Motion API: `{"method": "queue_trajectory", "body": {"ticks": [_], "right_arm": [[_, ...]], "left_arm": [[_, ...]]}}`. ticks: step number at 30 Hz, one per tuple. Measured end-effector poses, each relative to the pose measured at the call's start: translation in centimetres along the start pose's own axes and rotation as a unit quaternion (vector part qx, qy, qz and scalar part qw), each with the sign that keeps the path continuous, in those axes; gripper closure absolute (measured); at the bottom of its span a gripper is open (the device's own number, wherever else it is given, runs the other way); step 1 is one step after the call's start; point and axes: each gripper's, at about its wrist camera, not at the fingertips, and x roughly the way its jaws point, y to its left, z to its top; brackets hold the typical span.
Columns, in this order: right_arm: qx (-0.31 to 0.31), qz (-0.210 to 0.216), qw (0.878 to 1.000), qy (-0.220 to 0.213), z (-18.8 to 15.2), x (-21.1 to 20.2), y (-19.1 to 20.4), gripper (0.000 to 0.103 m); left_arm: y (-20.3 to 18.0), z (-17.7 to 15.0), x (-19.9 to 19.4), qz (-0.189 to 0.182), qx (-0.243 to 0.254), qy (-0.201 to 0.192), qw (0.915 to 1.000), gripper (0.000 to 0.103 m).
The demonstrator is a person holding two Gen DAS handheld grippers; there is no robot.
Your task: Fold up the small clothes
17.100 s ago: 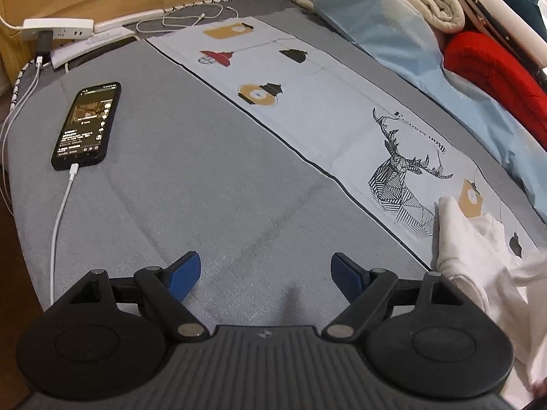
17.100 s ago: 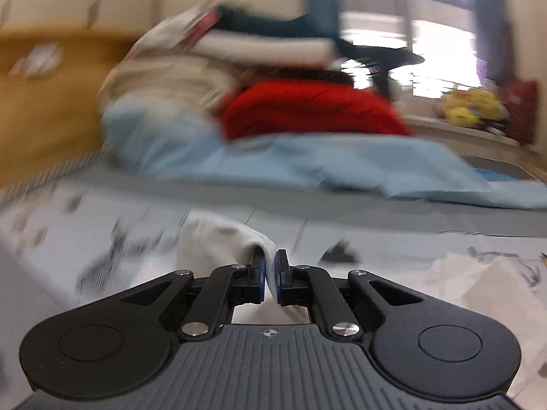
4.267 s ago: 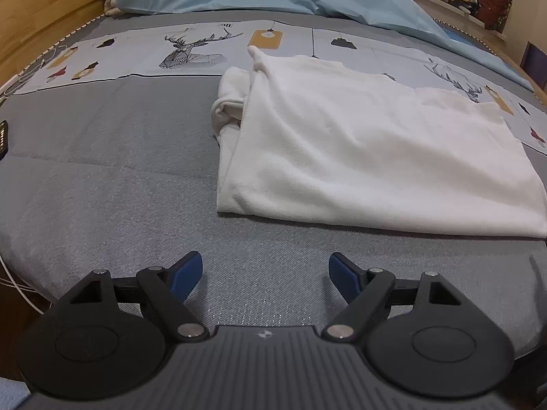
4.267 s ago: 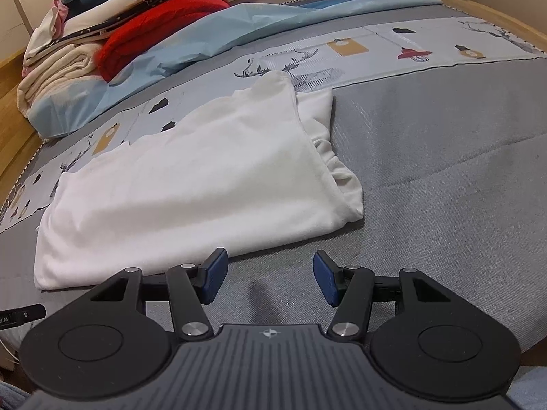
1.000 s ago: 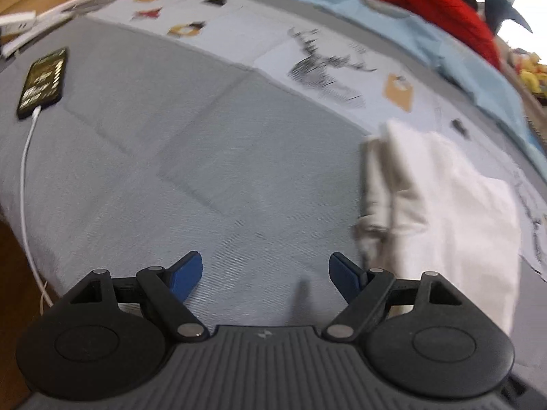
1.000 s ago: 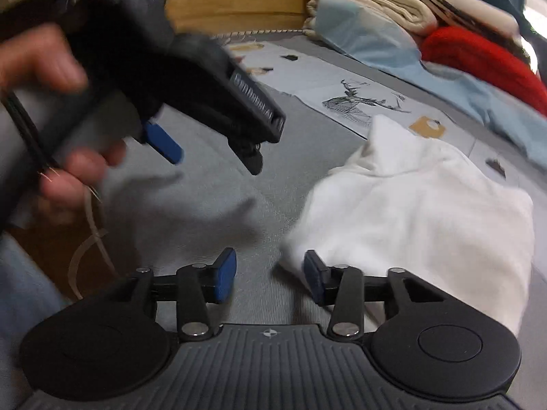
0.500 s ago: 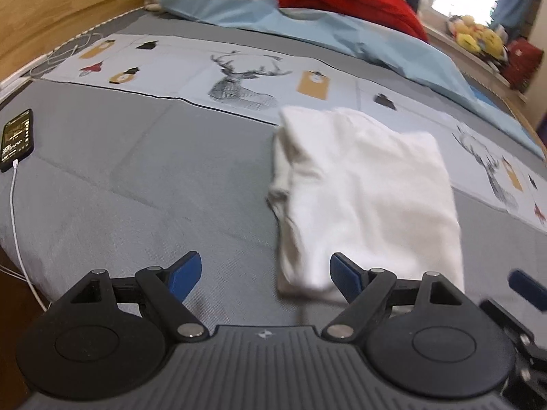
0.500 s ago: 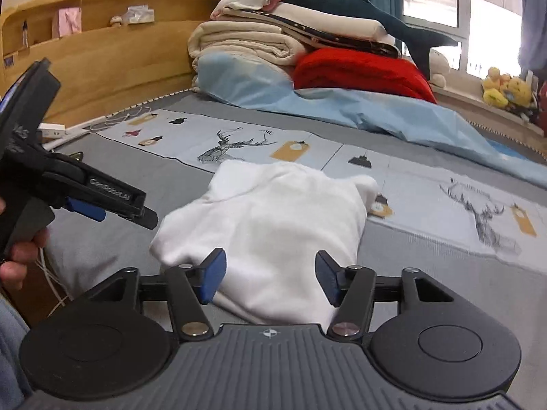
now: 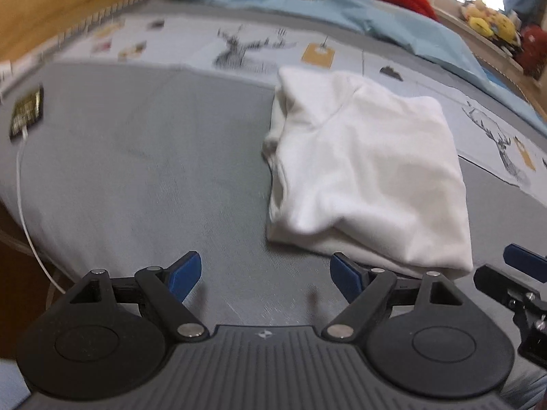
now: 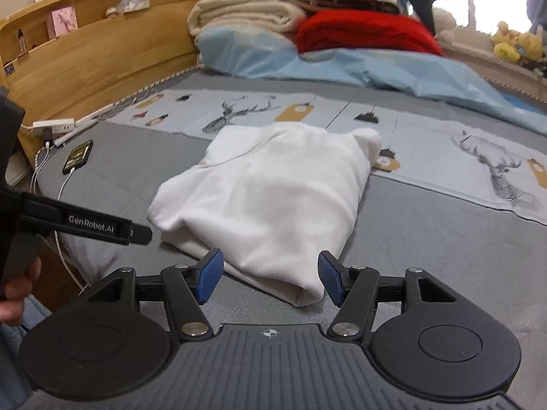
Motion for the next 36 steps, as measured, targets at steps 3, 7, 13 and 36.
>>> {"method": "queue_trajectory", "body": {"ticks": [3, 7, 13, 36], "right_arm": [[-0.012, 0.019, 1.0, 0.02, 2.1, 1.1, -1.3, 0.04], [-0.051, 0.013, 0.998, 0.025, 7.6, 4.1, -4.4, 0.036], [-0.005, 0.02, 0.996, 0.084, 18.1, 15.0, -10.8, 0.032], [0.043, 0.049, 0.989, 0.129, 17.0, 24.7, -13.6, 0.092]], "left_arm": [[0.5, 0.2, 1.1, -0.028, -0.039, 0.025, 0.9985, 0.017], [1.1, 0.7, 2.6, -0.074, -0.109, 0.051, 0.99, 0.017], [0.7, 1.6, 5.2, -0.128, -0.181, 0.091, 0.9709, 0.017], [4.2, 12.6, 12.1, -0.089, -0.222, 0.112, 0.9645, 0.082]]}}
